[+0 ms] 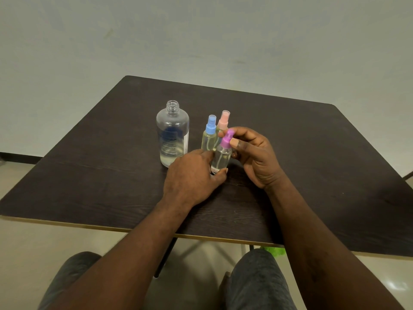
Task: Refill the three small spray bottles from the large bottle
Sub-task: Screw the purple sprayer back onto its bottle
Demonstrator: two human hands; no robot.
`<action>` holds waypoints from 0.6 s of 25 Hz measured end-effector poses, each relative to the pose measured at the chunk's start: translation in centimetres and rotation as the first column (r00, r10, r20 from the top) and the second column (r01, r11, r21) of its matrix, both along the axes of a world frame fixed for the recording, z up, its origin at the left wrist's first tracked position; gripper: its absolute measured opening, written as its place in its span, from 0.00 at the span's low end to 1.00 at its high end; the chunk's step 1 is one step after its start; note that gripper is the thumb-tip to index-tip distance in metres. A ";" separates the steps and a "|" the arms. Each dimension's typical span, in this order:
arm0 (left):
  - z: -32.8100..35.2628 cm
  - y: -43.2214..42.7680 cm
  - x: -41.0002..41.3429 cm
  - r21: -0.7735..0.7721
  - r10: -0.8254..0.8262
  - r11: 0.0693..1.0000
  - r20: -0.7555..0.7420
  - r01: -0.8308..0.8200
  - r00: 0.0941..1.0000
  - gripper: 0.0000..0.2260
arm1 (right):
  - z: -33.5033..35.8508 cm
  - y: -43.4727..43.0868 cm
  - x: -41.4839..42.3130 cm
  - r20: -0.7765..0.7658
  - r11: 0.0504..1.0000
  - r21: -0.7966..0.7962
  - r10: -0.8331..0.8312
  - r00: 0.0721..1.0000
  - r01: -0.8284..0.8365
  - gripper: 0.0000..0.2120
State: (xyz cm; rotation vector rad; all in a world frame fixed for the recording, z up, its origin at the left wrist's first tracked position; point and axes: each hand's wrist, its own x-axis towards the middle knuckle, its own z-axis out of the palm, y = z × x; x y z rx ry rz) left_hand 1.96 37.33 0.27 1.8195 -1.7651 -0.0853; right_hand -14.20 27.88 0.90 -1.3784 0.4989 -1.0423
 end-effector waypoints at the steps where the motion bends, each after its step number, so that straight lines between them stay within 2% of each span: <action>1: 0.0 0.0 0.0 -0.003 0.004 1.000 -0.002 -0.004 1.000 0.15 | -0.1 0.0 0.0 -0.008 1.000 -0.008 0.008 1.000 -0.008 0.14; 8: -0.2 -0.1 0.1 -0.008 0.008 1.000 -0.012 -0.008 1.000 0.14 | 0.4 0.3 0.2 -0.030 0.999 -0.003 -0.047 0.998 0.047 0.23; 13: -0.2 -0.2 0.0 0.011 0.018 1.000 -0.017 -0.018 1.000 0.14 | 0.5 0.4 0.1 0.015 1.000 0.010 0.023 1.000 -0.023 0.17; 15: -0.2 -0.2 0.1 0.015 0.022 1.000 -0.016 -0.022 1.000 0.14 | 0.5 0.3 0.0 0.000 0.999 0.012 0.036 0.999 -0.036 0.18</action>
